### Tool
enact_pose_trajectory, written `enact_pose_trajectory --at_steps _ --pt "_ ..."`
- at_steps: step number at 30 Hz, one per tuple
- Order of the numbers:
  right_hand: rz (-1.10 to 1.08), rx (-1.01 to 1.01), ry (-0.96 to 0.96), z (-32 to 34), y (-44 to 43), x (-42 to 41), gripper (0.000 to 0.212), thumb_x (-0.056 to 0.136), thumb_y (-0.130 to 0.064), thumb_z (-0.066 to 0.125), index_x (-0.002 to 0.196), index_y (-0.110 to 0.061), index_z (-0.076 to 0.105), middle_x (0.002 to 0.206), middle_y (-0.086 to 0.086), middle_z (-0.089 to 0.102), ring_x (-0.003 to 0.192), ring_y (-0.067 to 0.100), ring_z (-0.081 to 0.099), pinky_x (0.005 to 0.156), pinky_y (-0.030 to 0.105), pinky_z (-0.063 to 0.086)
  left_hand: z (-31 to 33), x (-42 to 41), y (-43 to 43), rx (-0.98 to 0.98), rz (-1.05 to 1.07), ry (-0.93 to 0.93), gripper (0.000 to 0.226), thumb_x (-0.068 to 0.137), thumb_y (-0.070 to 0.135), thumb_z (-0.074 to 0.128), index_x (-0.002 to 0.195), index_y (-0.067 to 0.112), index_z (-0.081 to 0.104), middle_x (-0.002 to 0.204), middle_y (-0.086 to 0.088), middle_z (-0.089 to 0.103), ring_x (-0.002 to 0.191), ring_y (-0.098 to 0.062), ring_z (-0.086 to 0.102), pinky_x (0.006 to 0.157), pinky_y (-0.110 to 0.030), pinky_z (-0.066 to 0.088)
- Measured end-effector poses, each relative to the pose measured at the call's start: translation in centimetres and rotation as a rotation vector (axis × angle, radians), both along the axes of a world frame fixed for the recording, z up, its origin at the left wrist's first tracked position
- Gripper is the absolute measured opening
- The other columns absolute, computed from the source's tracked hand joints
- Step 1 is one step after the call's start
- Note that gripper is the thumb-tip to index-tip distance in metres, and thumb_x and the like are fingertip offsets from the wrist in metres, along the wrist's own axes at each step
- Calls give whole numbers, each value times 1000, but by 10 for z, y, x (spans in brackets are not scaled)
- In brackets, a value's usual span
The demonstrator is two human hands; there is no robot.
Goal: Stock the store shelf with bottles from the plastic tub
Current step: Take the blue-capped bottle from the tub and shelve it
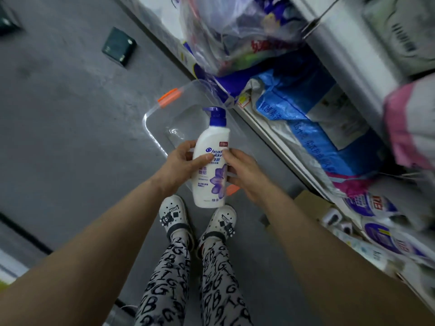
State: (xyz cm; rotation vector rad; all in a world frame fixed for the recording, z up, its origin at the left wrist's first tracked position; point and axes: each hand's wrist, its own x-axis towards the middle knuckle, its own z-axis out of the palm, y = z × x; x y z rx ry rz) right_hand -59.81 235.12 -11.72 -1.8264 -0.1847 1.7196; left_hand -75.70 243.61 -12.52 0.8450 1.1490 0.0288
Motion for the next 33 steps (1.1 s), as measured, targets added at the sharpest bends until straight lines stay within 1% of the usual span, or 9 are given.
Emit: enact_pose_trajectory --at_steps 2,4,9,13,18,23,28,31,33 --pt "-14 8 33 22 -5 1 26 103 -27 54 122 -12 62 111 9 73 92 21 72 73 29 59 21 5 1 13 0 26 47 87 26 72 129 14 53 111 -14 71 94 -27 73 81 -43 60" --pt "-38 19 39 51 -9 2 21 102 -25 54 118 -13 62 110 9 73 94 22 71 77 32 58 47 9 2 21 -40 32 43 90 26 69 129 14 54 110 -13 71 96 -28 72 84 -46 59" --pt "-89 43 -5 122 -15 12 26 103 -24 53 123 -10 60 112 12 71 89 23 70 82 36 57 118 20 4 52 -146 -14 35 93 5 62 127 7 58 113 -10 71 95 -21 71 79 -37 59" --pt "-117 77 -33 179 -24 23 26 102 -23 54 123 -9 62 113 13 72 98 27 70 90 43 57 176 34 0 107 -154 -21 37 93 -3 59 128 6 58 108 -6 71 85 -13 70 74 -27 60" --pt "-148 133 -63 245 -36 35 13 102 -17 54 109 -16 64 107 9 72 90 19 69 89 40 56 236 50 -7 175 -173 -60 36 91 0 62 126 8 60 119 -10 69 105 -27 67 92 -44 56" --pt "-219 164 -132 292 -53 41 23 100 -16 56 121 -9 63 116 13 71 94 22 70 89 41 56 286 66 -16 221 -222 -146 37 91 -3 61 127 8 59 114 -7 70 89 -15 70 73 -26 60" --pt "-333 181 -174 335 -71 40 18 99 -17 58 115 -13 65 103 7 73 87 20 69 90 41 56 332 77 -21 258 -313 -176 41 90 -3 63 131 3 57 117 -13 69 101 -28 68 84 -39 58" --pt "-405 220 -216 362 -84 40 14 99 -15 57 110 -15 66 91 1 73 80 17 69 77 34 58 362 85 -26 302 -380 -187 38 90 0 65 127 6 59 117 -12 70 104 -29 68 86 -44 58" --pt "-437 240 -255 378 -89 40 14 99 -15 57 109 -15 67 92 3 73 80 18 69 74 33 58 378 90 -29 325 -412 -207 37 90 0 65 126 7 59 115 -11 70 101 -28 69 83 -43 59"
